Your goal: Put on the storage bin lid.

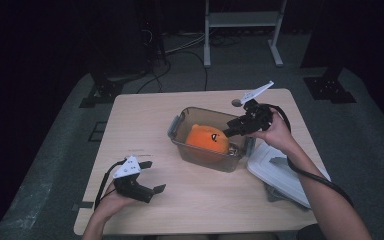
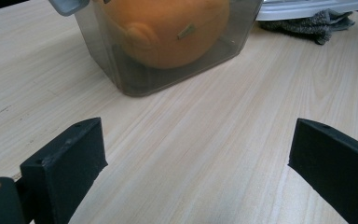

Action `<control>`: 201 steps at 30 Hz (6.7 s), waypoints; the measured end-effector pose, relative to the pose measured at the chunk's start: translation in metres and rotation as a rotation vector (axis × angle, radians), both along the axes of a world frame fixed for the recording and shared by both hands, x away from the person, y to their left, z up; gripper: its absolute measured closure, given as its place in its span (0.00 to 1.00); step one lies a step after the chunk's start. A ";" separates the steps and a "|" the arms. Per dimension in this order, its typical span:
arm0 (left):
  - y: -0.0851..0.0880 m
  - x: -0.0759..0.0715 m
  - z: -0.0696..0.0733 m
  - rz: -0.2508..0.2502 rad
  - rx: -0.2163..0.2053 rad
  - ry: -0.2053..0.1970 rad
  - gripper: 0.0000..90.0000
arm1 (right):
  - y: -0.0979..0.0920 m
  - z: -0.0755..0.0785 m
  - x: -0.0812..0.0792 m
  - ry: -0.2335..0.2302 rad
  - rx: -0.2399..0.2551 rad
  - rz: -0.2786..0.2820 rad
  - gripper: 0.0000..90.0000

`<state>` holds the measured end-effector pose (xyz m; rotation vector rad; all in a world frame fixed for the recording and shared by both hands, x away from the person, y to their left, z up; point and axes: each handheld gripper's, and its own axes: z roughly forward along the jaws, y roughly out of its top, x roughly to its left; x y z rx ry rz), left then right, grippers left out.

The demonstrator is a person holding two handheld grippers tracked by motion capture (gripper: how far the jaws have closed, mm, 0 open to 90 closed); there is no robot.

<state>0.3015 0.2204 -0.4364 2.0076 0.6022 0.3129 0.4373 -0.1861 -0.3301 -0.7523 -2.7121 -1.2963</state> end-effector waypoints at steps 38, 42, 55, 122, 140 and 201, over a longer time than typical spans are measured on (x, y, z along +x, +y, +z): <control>-0.002 0.000 -0.001 -0.001 0.012 0.002 0.03 | -0.093 -0.006 -0.053 -0.048 0.083 -0.119 0.39; -0.002 -0.001 -0.001 0.001 0.011 0.001 0.03 | -0.104 -0.013 -0.059 -0.048 0.086 -0.138 0.38; -0.002 -0.001 -0.002 0.003 0.013 0.004 0.03 | -0.131 -0.036 -0.069 -0.034 0.087 -0.201 0.36; -0.003 -0.001 -0.003 -0.003 0.004 0.018 0.03 | -0.173 -0.110 -0.092 -0.017 0.015 -0.337 0.72; -0.003 -0.001 -0.002 -0.003 0.003 0.017 0.03 | -0.175 -0.099 -0.096 -0.023 0.025 -0.325 0.73; -0.004 -0.001 -0.003 -0.003 0.005 0.021 0.03 | -0.185 0.004 -0.128 -0.181 0.056 -0.287 0.73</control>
